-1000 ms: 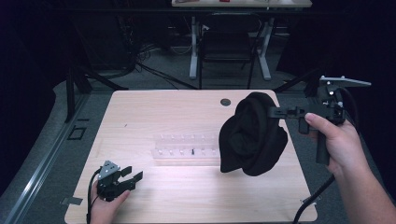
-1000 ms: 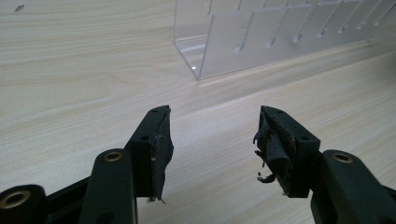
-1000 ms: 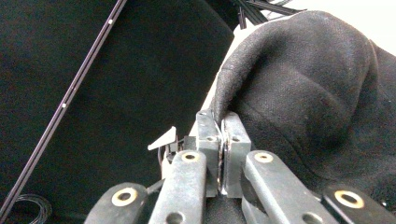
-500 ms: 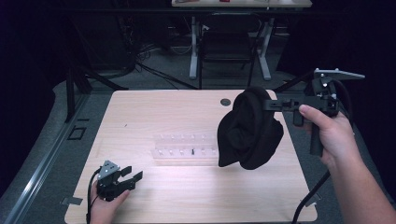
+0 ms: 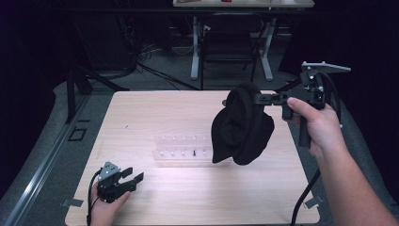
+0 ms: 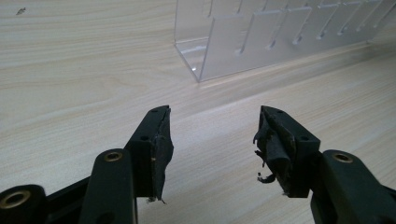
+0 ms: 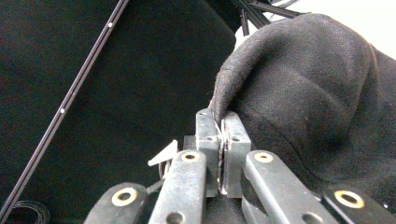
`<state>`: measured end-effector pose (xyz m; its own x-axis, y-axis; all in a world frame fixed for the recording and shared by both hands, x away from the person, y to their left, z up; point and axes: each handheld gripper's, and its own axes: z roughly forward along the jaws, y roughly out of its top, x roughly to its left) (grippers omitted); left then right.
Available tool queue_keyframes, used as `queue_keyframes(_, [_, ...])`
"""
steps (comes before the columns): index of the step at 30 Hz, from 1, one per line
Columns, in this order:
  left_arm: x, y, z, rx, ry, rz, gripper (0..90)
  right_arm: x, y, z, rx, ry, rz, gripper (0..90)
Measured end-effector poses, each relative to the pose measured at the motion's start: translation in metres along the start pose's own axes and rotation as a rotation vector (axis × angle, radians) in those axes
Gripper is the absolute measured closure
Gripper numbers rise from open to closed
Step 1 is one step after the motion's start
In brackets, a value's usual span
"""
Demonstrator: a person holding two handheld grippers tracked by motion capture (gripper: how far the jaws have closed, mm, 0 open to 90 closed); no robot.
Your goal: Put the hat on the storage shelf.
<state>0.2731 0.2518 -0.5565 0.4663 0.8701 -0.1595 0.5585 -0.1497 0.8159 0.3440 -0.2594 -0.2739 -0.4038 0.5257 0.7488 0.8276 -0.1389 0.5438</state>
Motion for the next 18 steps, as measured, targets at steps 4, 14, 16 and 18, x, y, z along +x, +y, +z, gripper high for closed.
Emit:
queue_keyframes(4, [0.001,0.000,0.000,0.001,-0.001,-0.005,45.3,0.002,0.003,0.007,0.003,0.002,-0.005,88.3])
queue_keyframes(14, [0.001,0.000,0.000,-0.003,-0.001,-0.005,45.3,0.003,0.010,0.025,0.010,0.007,0.002,88.3])
queue_keyframes(16, [0.001,0.000,0.000,-0.003,-0.002,-0.005,45.3,0.003,0.010,0.026,0.009,0.008,0.001,88.3])
queue_keyframes(18, [0.001,0.000,0.000,-0.006,0.000,-0.005,45.3,0.003,0.012,0.030,0.010,0.005,-0.001,88.3])
